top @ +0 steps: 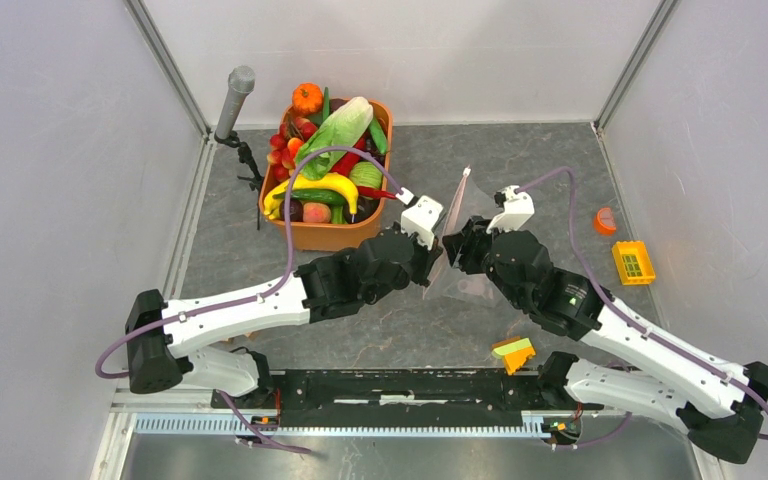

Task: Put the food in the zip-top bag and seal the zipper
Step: Open the zipper of the food storage bag at the center of the board.

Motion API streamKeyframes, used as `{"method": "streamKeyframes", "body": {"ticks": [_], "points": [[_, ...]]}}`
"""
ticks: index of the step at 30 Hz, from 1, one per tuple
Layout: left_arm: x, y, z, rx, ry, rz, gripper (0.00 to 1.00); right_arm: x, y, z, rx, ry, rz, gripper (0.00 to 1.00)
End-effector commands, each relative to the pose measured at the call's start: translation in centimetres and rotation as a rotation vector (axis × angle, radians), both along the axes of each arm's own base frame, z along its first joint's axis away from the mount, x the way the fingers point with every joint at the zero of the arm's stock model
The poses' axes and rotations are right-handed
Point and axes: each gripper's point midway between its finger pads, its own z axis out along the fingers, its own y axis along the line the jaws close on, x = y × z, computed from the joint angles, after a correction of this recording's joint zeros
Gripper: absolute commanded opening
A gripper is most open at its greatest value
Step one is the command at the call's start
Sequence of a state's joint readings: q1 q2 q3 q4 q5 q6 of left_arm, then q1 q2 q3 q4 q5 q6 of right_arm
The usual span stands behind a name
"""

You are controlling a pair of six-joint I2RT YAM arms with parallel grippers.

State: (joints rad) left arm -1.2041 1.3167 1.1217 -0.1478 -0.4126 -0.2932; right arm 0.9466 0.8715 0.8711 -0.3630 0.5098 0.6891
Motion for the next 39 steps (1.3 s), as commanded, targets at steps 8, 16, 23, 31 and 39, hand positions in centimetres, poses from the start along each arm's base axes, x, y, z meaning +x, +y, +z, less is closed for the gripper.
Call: {"method": "streamKeyframes", "body": {"ticks": [8,16,23,31,39], "points": [[1.4,2.9,1.0,0.013,-0.036,0.169,0.02,0.9,-0.8,1.1,-0.047,-0.038,-0.046,0.06],[4.3,6.6,-0.5,0.059,0.011,0.345,0.02,-0.7,-5.8,2.7,-0.298,-0.018,-0.072,0.0],[3.7,2.2,0.8,-0.023,0.038,0.174,0.03,-2.6,-8.6,5.1,-0.428,0.026,-0.04,0.0],[4.2,-1.2,0.1,0.022,0.069,0.101,0.41,-0.9,-9.6,1.6,-0.458,0.036,-0.205,0.0],[4.7,1.1,3.9,-0.033,0.028,0.066,0.84,1.9,-6.8,-0.7,-0.458,0.015,-0.181,0.0]]}}
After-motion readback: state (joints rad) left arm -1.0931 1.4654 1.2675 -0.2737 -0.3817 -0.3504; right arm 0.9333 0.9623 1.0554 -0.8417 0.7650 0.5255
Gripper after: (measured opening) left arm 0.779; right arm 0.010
